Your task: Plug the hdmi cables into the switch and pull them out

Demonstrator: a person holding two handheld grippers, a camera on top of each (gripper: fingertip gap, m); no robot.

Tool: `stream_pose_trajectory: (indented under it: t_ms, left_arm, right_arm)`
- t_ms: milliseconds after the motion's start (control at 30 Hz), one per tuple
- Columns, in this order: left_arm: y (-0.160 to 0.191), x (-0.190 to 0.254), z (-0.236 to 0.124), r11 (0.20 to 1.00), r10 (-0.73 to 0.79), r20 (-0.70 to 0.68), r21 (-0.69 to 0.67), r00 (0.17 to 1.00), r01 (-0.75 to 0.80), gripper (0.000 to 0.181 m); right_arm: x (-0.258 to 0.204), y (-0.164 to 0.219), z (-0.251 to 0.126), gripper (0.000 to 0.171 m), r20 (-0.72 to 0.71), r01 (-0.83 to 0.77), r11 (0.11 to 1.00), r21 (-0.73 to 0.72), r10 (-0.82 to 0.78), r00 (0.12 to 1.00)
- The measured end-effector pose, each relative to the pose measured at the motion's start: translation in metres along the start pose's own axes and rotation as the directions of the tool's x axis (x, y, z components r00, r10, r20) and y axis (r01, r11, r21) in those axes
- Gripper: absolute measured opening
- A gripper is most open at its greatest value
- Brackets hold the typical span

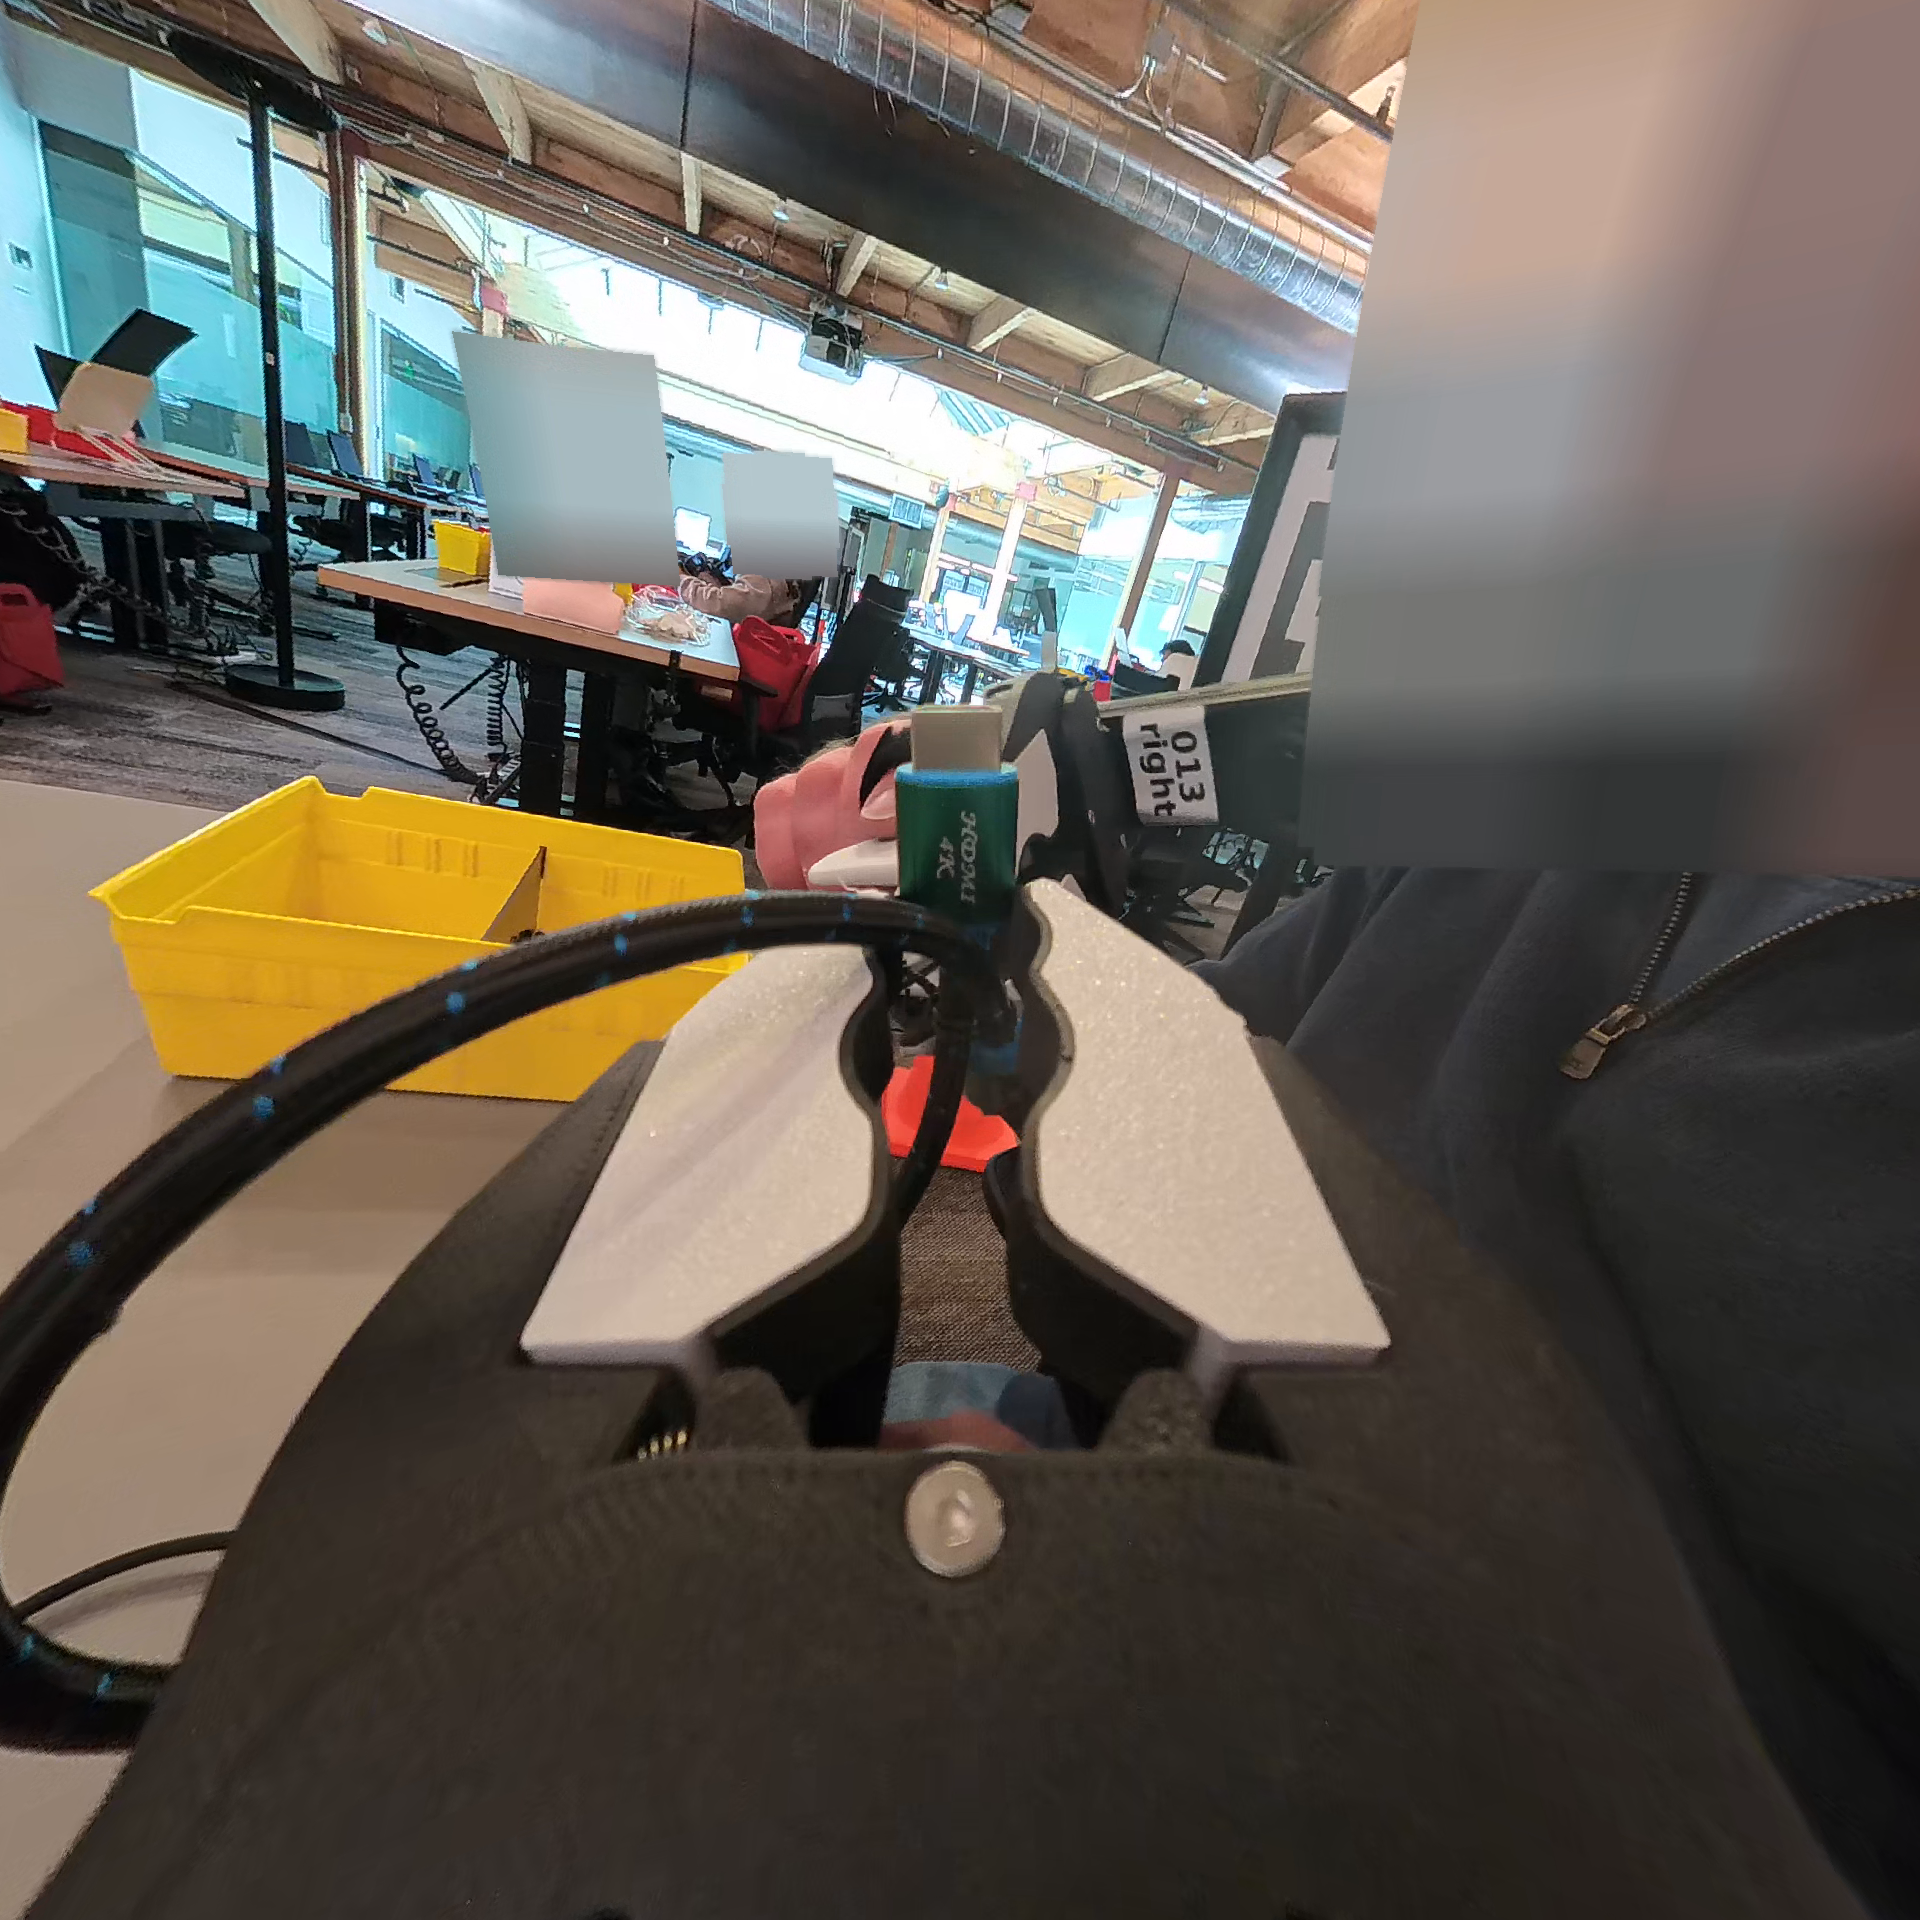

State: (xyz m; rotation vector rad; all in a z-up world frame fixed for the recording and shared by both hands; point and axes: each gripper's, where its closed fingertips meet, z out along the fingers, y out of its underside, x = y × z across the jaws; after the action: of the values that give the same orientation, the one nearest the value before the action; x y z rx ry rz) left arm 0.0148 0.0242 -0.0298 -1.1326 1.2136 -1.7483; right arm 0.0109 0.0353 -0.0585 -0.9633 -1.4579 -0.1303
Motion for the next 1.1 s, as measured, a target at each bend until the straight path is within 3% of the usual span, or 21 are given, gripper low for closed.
stream_pose_trajectory:
  t_ms: [567, 800, 1000, 1100]
  left_arm:
    - [0.000, -0.003, 0.000, 0.998, -0.058, -0.016, 0.034, 0.998, 0.058, 0.019]
    - [0.006, -0.004, -0.001, 0.997, 0.055, 0.038, -0.054, 0.998, -0.053, 0.019]
    - [0.013, -0.004, 0.001, 0.980, 0.157, 0.063, -0.137, 0.986, -0.147, 0.019]
    - [0.017, -0.002, 0.002, 0.973, 0.176, 0.051, -0.159, 0.983, -0.166, 0.020]
  right_arm:
    - [0.000, 0.001, 0.005, 0.000, -0.019, 0.068, 0.997, -0.039, -0.069, 0.997]
    - [-0.009, 0.005, 0.005, 0.000, 0.126, -0.157, 0.987, -0.044, 0.161, 0.979]
    - [-0.018, 0.005, 0.002, 0.000, 0.349, -0.565, 0.823, -0.064, 0.549, 0.759]
    - [-0.024, 0.001, -0.001, 0.000, 0.481, -0.757, 0.643, -0.112, 0.702, 0.525]
